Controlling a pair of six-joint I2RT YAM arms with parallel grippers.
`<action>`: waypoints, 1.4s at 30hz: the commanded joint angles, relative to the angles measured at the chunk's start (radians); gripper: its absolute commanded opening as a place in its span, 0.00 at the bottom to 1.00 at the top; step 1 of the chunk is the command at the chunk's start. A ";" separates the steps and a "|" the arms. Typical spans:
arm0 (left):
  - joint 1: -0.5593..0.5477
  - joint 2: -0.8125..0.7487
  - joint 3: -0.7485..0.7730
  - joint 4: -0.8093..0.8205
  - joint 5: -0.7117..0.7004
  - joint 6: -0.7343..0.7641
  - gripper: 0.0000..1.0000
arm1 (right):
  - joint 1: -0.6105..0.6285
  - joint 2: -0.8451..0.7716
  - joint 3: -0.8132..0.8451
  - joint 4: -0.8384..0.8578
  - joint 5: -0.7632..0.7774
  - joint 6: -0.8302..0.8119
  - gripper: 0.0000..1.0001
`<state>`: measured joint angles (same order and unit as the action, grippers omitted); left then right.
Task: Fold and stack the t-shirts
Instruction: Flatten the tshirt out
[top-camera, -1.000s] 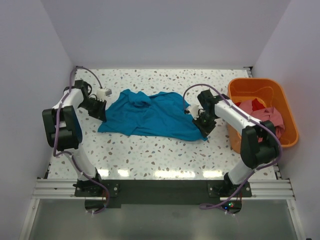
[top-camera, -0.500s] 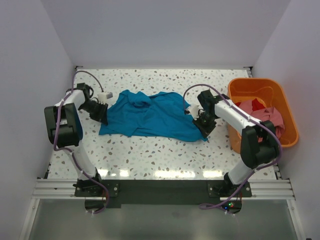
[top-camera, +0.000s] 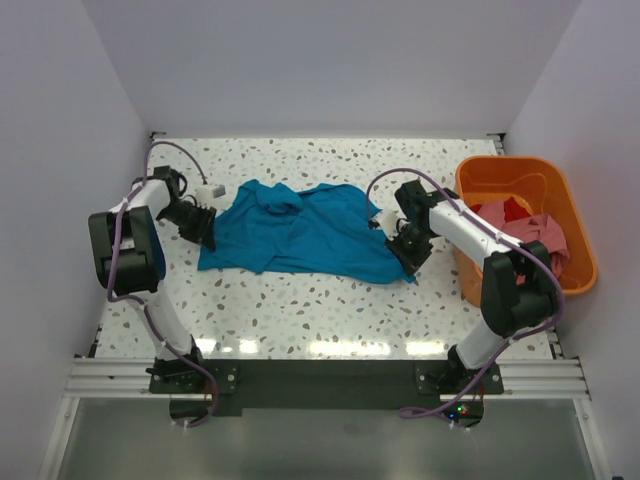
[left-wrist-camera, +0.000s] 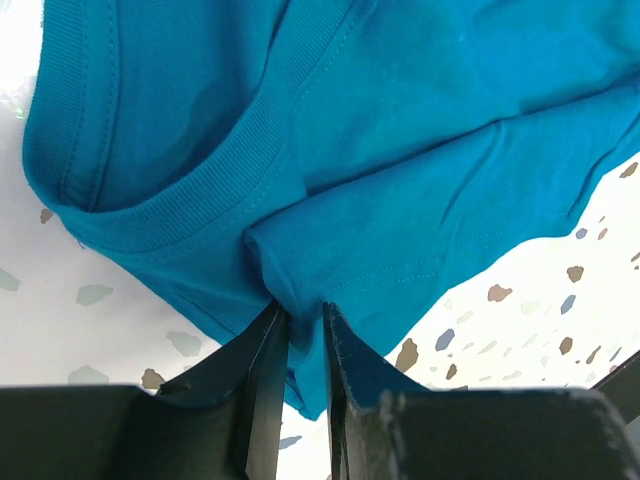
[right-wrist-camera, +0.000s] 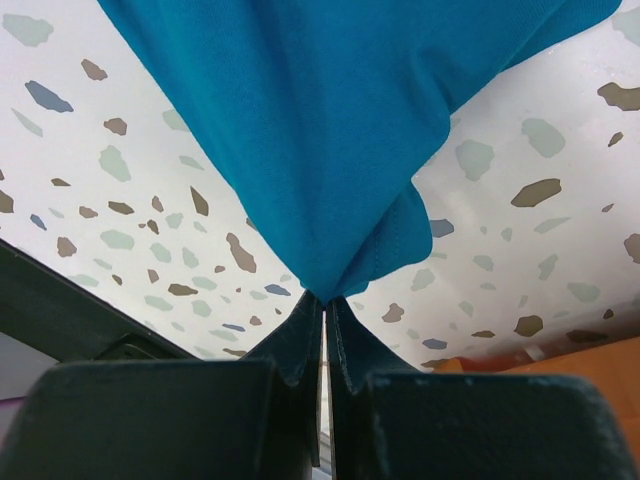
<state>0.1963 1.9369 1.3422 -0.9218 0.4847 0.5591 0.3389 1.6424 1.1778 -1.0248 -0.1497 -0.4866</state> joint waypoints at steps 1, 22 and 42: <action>0.003 -0.050 0.015 0.000 -0.001 -0.005 0.24 | -0.006 -0.013 0.005 -0.004 -0.017 0.011 0.00; 0.006 -0.068 0.028 -0.031 0.002 0.007 0.00 | -0.005 -0.032 -0.010 -0.004 -0.011 0.006 0.00; 0.196 -0.269 0.554 0.043 0.252 -0.312 0.00 | -0.132 -0.156 0.496 0.043 -0.013 0.121 0.00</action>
<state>0.3527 1.7287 1.8561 -0.9401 0.6697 0.3416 0.2161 1.5295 1.6054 -0.9909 -0.1780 -0.4065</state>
